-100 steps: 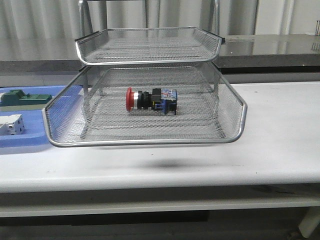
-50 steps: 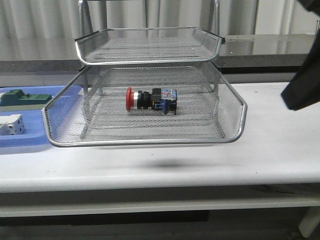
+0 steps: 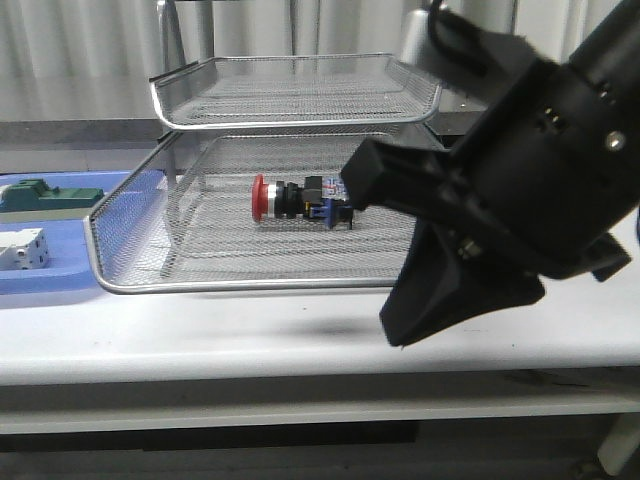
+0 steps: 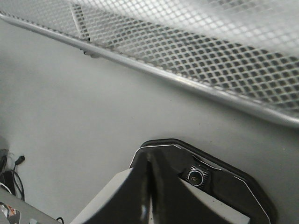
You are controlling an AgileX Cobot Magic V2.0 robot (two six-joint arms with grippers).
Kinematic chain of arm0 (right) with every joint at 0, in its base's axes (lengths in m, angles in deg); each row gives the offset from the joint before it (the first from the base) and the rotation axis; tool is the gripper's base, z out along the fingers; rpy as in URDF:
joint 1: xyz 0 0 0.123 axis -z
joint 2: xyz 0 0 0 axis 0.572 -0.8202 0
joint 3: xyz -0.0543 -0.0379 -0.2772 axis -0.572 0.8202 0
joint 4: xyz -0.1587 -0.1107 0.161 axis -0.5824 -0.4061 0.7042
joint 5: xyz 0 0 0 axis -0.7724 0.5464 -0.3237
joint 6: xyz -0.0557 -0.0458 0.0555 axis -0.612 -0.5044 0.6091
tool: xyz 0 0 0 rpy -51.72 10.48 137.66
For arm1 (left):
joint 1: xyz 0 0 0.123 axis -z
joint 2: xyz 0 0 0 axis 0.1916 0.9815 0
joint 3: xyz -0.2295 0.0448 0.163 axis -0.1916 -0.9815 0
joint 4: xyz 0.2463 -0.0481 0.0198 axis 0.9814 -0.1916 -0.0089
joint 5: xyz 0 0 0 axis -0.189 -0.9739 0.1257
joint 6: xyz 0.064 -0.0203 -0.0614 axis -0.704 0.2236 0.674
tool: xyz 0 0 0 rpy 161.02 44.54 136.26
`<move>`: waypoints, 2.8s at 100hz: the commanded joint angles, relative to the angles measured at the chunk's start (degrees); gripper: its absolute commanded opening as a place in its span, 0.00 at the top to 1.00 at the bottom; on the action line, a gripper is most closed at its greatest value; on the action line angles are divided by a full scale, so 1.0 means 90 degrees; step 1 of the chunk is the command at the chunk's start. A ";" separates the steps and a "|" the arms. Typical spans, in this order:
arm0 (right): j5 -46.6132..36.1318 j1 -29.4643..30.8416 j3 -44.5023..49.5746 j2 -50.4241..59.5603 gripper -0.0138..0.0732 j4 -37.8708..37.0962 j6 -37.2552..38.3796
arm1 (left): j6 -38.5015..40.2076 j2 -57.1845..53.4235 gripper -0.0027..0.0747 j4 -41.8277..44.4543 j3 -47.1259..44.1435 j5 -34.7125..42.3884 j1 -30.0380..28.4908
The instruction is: Place button on rack with both arms
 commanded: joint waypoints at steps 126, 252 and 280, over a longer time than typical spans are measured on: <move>-0.1557 0.0745 -0.2903 -0.2397 0.92 -0.1027 -0.0072 | 0.0077 0.0064 0.99 -0.0087 0.0176 0.0546 -0.0004; -0.0954 0.1458 -0.1882 -0.0345 0.91 -0.1602 -0.0072 | 0.0077 0.0064 0.99 -0.0087 0.0176 0.0546 -0.0004; -0.0876 0.2239 -0.0959 0.1179 0.91 -0.1967 -0.0072 | 0.0077 0.0064 0.99 -0.0087 0.0176 0.0546 -0.0004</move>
